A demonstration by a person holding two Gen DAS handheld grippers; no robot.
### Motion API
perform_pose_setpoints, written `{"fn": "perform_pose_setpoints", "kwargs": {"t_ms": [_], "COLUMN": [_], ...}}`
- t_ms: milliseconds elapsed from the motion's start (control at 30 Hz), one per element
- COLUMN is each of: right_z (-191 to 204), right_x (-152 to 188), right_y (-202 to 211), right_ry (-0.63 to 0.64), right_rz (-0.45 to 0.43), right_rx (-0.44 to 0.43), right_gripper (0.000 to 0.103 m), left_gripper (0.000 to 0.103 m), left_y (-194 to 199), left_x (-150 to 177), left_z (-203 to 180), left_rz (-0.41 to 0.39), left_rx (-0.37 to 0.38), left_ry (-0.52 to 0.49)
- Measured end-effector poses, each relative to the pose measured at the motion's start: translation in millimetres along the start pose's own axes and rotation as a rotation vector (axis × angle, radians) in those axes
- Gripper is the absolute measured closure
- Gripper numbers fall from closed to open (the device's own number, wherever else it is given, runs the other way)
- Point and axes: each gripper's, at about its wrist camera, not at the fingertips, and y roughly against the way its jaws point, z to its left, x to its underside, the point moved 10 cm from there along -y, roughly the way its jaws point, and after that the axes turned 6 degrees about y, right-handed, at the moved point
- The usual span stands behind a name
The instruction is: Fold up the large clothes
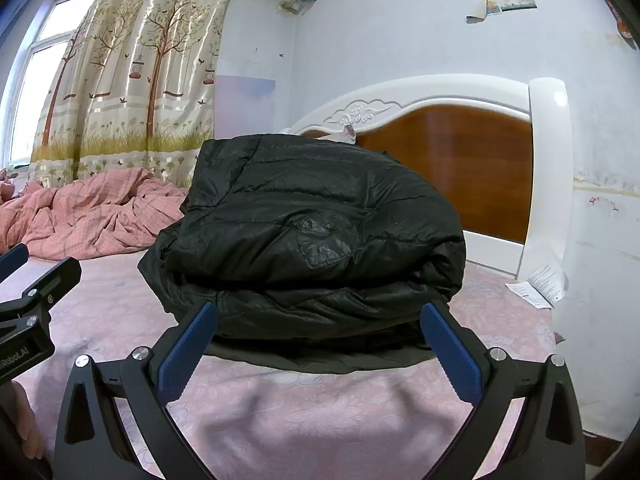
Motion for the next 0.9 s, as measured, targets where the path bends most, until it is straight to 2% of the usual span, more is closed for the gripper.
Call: {"fn": "perform_pose_setpoints", "kwargs": {"t_ms": [900], "right_z": [0.7], "right_x": [0.9], "right_y": [0.8], "right_ry": [-0.004], "right_rz": [0.001], "right_rx": [0.001], "right_gripper": [0.0], "left_gripper": [0.0], "left_y": [5.0], "left_x": [0.8], "left_z": [5.9], "left_rz": [0.008], "left_rx": [0.005], "left_ry": [-0.002]}}
